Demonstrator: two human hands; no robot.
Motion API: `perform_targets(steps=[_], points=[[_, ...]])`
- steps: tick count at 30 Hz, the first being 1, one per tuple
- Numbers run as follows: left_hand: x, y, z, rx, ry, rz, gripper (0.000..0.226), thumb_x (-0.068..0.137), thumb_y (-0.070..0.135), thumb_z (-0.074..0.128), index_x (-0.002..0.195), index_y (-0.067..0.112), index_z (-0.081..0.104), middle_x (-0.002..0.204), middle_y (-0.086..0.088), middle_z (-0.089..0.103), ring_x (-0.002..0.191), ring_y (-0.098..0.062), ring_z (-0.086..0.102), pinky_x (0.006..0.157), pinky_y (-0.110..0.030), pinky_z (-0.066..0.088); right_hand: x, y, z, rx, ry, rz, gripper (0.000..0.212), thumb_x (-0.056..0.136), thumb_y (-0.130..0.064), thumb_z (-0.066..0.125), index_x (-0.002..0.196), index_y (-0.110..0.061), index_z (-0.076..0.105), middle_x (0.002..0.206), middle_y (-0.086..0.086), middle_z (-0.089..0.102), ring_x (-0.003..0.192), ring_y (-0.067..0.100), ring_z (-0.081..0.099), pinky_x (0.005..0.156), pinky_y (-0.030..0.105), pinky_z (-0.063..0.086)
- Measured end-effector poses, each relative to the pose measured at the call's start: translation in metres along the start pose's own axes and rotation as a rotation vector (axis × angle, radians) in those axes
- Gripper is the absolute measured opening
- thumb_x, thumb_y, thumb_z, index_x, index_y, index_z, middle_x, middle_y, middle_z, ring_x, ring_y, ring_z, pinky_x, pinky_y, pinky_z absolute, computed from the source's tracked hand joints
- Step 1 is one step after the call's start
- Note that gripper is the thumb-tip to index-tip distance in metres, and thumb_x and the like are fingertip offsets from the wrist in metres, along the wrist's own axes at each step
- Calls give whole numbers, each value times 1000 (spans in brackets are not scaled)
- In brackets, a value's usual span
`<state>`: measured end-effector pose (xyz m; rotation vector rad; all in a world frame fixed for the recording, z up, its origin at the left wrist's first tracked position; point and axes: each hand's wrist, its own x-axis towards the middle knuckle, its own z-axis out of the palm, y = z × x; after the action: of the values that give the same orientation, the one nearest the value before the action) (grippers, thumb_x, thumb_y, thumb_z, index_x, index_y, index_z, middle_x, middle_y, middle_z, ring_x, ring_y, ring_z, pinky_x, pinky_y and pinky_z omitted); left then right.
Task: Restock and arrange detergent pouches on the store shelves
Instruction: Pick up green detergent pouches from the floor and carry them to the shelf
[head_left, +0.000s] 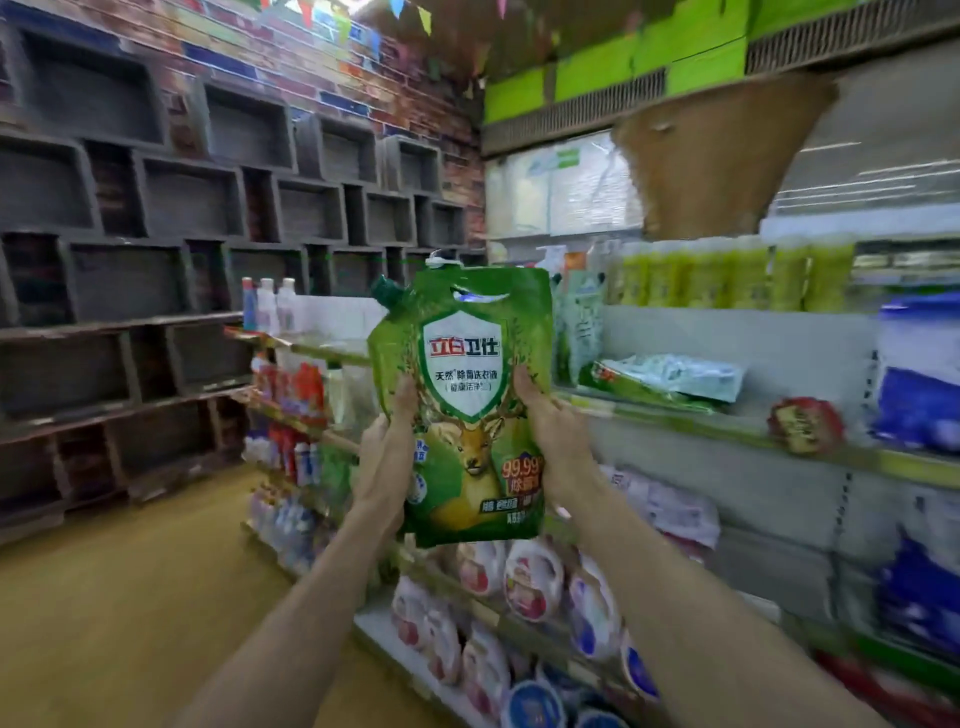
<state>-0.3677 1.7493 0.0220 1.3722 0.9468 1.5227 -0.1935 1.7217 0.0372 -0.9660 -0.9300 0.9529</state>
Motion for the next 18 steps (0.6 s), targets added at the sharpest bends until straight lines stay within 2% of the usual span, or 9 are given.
perform_targets(steps=[3,4,5,7,9,12,14,16,18], points=[[18,-19,54,-57,-99,-43,71,83,76,47,128,24,62,121,1,72,99,-16,73,80,-35,61,19,-7,-44,-53,98,-6,73,54,-68,80,97,-9,73,87,9,80,76,28,77,65,37,63],[23,-25,72,-69,-105,-56,62,83,76,47,121,30,63,114,11,72,95,-13,72,78,-30,60,25,-10,-59,-64,123,-7,74,54,-68,79,99,-9,72,88,10,80,77,30,77,67,38,63],[27,-29,91,-78,-118,-60,46,83,75,48,103,37,65,89,21,72,76,-7,72,63,-21,57,30,-13,-75,-69,153,-17,77,53,-68,79,100,-9,70,90,11,79,78,31,77,68,39,63],[36,-35,126,-81,-197,-67,50,81,78,46,76,33,67,50,15,61,46,-8,61,40,-15,44,42,-20,-104,-75,231,-49,94,49,-71,80,114,-4,63,99,16,77,84,34,75,77,46,62],[43,-37,158,-72,-280,-62,63,79,82,44,85,27,73,60,9,69,56,-7,65,52,-16,50,54,-28,-131,-93,309,-98,106,43,-73,81,119,-3,59,102,17,76,86,35,75,77,45,61],[58,-40,203,-162,-408,-82,81,78,83,45,110,13,72,106,-23,73,98,-32,70,92,-54,54,75,-43,-167,-62,324,-159,81,59,-62,82,113,-4,65,102,18,76,94,43,72,82,52,60],[68,-38,228,-186,-432,-85,91,78,83,47,110,1,69,105,-36,67,91,-38,68,94,-65,50,92,-53,-185,-64,316,-162,72,65,-57,80,113,-5,68,107,18,76,100,46,70,92,58,55],[84,-36,250,-197,-437,-100,101,75,85,48,111,-8,64,95,-30,66,82,-36,63,90,-67,48,111,-62,-201,-75,329,-178,77,61,-60,81,114,-6,68,106,17,76,98,43,71,93,59,54],[104,-39,271,-217,-436,-107,98,71,86,50,106,-5,66,100,-27,67,89,-40,66,93,-66,50,132,-70,-214,-98,340,-201,85,54,-64,82,112,-4,68,103,16,77,96,40,73,93,58,54]])
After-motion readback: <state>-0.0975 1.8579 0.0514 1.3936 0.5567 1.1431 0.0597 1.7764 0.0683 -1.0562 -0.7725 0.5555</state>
